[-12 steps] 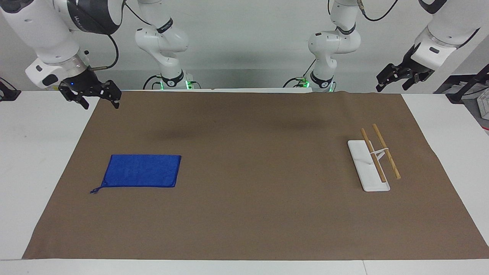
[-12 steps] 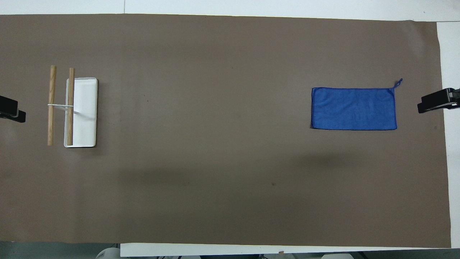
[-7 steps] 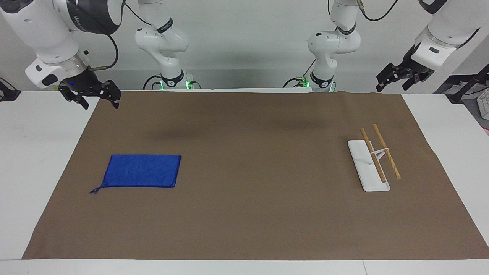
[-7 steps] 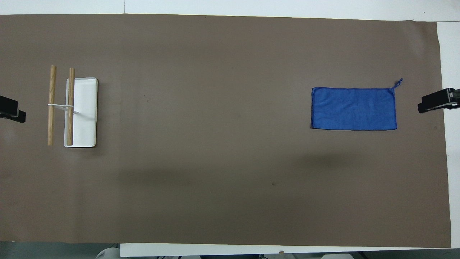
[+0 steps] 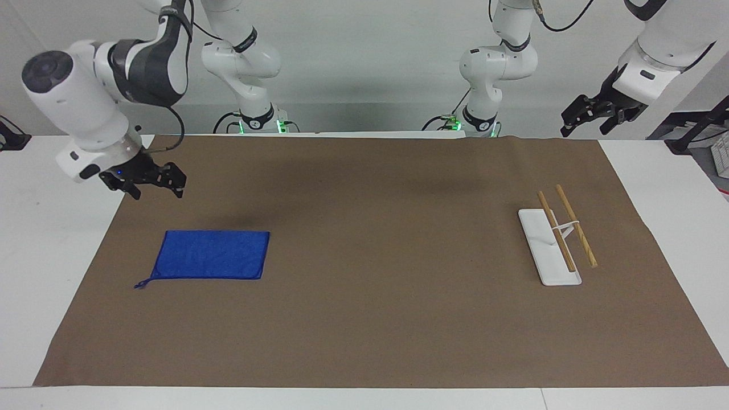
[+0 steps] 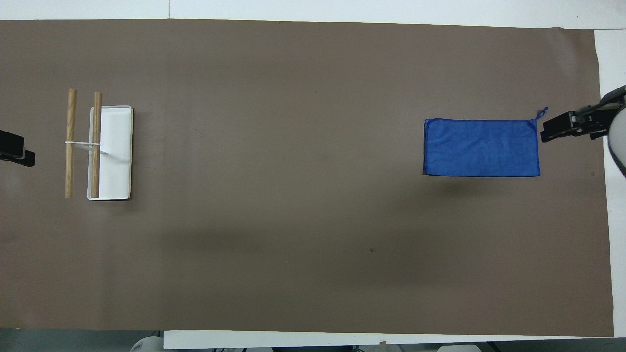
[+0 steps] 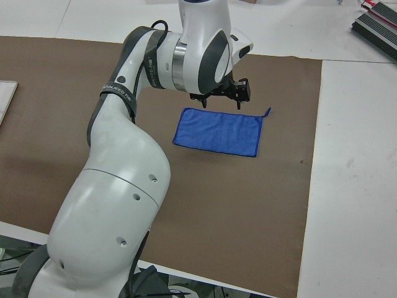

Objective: Right arm passes towel to left arm to hang
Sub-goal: 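Reach the right gripper to the blue towel's near edge and grasp it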

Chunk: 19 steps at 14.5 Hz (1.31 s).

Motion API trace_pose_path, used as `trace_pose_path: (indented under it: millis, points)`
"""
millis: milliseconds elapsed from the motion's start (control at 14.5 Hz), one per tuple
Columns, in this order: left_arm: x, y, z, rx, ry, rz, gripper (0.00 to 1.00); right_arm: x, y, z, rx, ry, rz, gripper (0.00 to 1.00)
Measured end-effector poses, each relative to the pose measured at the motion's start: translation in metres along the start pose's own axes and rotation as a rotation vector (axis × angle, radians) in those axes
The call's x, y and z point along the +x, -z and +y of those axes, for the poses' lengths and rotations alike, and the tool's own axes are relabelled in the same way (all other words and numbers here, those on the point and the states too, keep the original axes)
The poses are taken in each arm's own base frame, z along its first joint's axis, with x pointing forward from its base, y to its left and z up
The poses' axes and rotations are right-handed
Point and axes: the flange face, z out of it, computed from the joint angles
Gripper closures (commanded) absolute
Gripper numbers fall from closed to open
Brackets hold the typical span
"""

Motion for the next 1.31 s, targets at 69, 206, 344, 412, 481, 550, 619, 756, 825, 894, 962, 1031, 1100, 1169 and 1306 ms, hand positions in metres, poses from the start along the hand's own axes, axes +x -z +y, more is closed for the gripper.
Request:
trace_pose_path:
  millis: [69, 206, 344, 412, 481, 550, 619, 756, 825, 894, 962, 1031, 1100, 1169, 1306]
  points:
    - [0.0, 0.0, 0.0, 0.0, 0.0, 0.0, 0.0, 0.006, -0.022, 0.003, -0.004, 0.011, 0.02, 0.0]
    - [0.0, 0.0, 0.0, 0.0, 0.0, 0.0, 0.0, 0.012, -0.064, 0.003, -0.012, 0.023, 0.067, 0.0]
    - [0.0, 0.0, 0.0, 0.0, 0.0, 0.0, 0.0, 0.012, -0.104, -0.003, -0.013, 0.034, 0.091, 0.0]
    - [0.0, 0.0, 0.0, 0.0, 0.0, 0.0, 0.0, 0.011, -0.121, -0.007, -0.011, 0.039, 0.088, 0.0]
    - [0.0, 0.0, 0.0, 0.0, 0.0, 0.0, 0.0, 0.011, -0.134, -0.01, -0.009, 0.045, 0.084, 0.0]
    - [0.0, 0.0, 0.0, 0.0, 0.0, 0.0, 0.0, 0.012, -0.145, -0.013, -0.008, 0.049, 0.086, 0.0]
    - [0.0, 0.0, 0.0, 0.0, 0.0, 0.0, 0.0, 0.013, -0.156, -0.014, -0.008, 0.056, 0.093, 0.0]
    - [0.0, 0.0, 0.0, 0.0, 0.0, 0.0, 0.0, 0.01, -0.175, -0.015, -0.013, 0.089, 0.114, 0.0]
    - [0.0, 0.0, 0.0, 0.0, 0.0, 0.0, 0.0, 0.007, -0.182, -0.014, -0.015, 0.101, 0.122, 0.0]
    - [0.0, 0.0, 0.0, 0.0, 0.0, 0.0, 0.0, 0.004, -0.189, -0.013, -0.016, 0.104, 0.123, 0.0]
    - [0.0, 0.0, 0.0, 0.0, 0.0, 0.0, 0.0, 0.002, -0.193, -0.012, -0.016, 0.105, 0.122, 0.0]
    - [0.0, 0.0, 0.0, 0.0, 0.0, 0.0, 0.0, 0.0, -0.195, -0.011, -0.016, 0.107, 0.122, 0.02]
    - [0.0, 0.0, 0.0, 0.0, 0.0, 0.0, 0.0, 0.0, -0.196, -0.011, -0.015, 0.107, 0.121, 0.21]
    - [0.0, 0.0, 0.0, 0.0, 0.0, 0.0, 0.0, 0.0, -0.196, -0.011, -0.015, 0.108, 0.121, 0.47]
    - [0.0, 0.0, 0.0, 0.0, 0.0, 0.0, 0.0, 0.0, -0.196, -0.011, -0.015, 0.112, 0.121, 0.88]
